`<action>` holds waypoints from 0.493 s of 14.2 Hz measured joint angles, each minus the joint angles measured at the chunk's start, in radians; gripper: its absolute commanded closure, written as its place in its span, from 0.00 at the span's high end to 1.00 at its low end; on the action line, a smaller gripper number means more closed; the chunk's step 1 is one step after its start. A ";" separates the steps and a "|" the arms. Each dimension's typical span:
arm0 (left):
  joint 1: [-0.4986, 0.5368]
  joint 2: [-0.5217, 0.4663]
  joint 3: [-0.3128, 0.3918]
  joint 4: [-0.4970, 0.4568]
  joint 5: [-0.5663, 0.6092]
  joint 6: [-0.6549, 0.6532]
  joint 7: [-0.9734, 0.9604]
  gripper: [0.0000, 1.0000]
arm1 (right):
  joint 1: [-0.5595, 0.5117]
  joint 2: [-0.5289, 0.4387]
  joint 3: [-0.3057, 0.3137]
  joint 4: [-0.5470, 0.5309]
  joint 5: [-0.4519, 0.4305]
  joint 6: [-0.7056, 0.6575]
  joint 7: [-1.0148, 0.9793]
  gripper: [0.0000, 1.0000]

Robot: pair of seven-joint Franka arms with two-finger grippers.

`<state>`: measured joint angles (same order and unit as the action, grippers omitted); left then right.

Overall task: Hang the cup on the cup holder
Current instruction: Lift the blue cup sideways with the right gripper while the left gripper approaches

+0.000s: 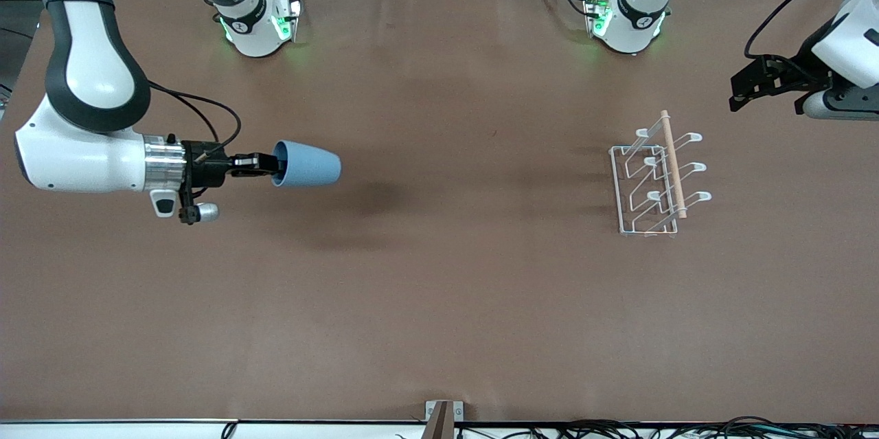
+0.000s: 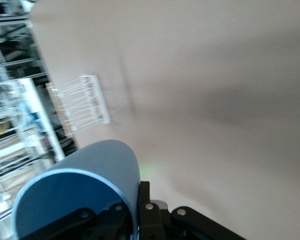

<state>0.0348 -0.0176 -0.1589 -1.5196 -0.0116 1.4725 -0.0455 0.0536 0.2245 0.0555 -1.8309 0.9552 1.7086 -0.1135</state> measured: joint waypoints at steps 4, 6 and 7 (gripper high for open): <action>-0.051 0.033 -0.017 0.019 -0.001 0.005 0.000 1.00 | 0.029 0.000 0.001 -0.001 0.245 -0.103 0.000 0.00; -0.066 0.066 -0.039 0.061 -0.001 0.010 0.000 1.00 | 0.042 0.001 0.001 -0.003 0.332 -0.149 0.000 0.00; -0.079 0.083 -0.055 0.088 -0.002 0.011 0.000 1.00 | 0.050 0.003 0.001 -0.006 0.373 -0.164 0.000 0.00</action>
<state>-0.0437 0.0652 -0.2137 -1.4313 -0.0132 1.4834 -0.0455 0.1036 0.2275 0.0563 -1.8367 1.3282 1.5448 -0.1136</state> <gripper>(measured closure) 0.000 0.956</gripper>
